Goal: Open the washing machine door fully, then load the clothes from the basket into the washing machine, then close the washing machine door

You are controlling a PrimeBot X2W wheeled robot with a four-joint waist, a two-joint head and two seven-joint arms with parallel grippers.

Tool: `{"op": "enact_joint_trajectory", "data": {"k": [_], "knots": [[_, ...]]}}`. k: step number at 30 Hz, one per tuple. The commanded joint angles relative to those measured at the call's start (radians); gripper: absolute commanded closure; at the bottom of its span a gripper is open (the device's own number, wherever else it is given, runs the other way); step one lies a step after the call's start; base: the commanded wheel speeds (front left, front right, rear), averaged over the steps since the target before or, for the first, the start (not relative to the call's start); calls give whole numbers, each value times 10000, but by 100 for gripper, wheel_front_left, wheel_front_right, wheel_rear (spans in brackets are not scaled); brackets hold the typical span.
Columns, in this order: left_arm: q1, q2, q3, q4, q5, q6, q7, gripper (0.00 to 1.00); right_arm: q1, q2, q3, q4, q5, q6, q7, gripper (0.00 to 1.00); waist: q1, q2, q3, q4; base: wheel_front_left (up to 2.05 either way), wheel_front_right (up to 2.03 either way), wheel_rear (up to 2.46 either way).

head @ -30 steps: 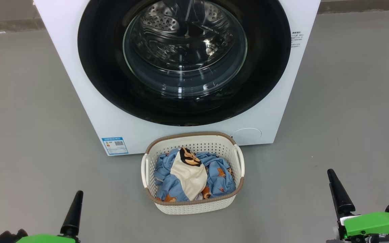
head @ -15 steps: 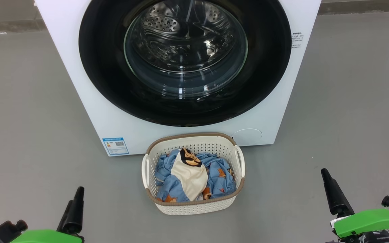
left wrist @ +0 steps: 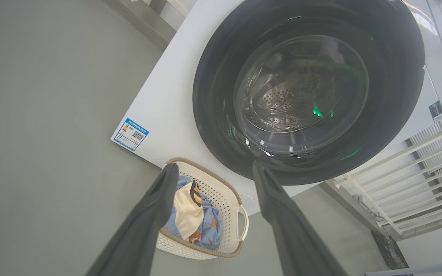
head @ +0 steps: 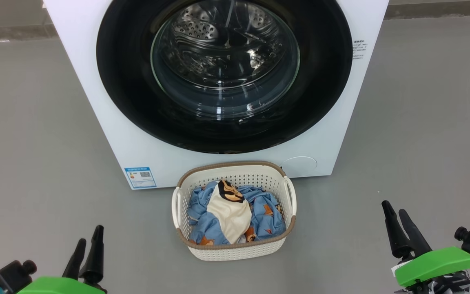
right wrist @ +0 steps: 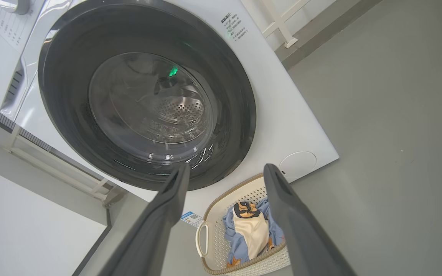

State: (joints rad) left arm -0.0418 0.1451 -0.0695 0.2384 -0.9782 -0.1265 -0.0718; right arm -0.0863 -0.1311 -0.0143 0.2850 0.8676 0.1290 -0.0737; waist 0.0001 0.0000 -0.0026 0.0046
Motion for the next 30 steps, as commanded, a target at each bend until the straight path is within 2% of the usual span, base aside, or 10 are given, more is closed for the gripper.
{"op": "enact_joint_trajectory", "data": {"k": [1,30], "knots": [[-471,311,136,-317,357,-22,-149,0,-510,-187,156,-300,-346,9,-142,0,-1,0,-4,0,0,0,0],[-612,702,-55,-228,3542,-32,-1002,0,-1005,-270,379,382,-3721,13,-989,0,-1,0,36,78,0,0,0]]}}
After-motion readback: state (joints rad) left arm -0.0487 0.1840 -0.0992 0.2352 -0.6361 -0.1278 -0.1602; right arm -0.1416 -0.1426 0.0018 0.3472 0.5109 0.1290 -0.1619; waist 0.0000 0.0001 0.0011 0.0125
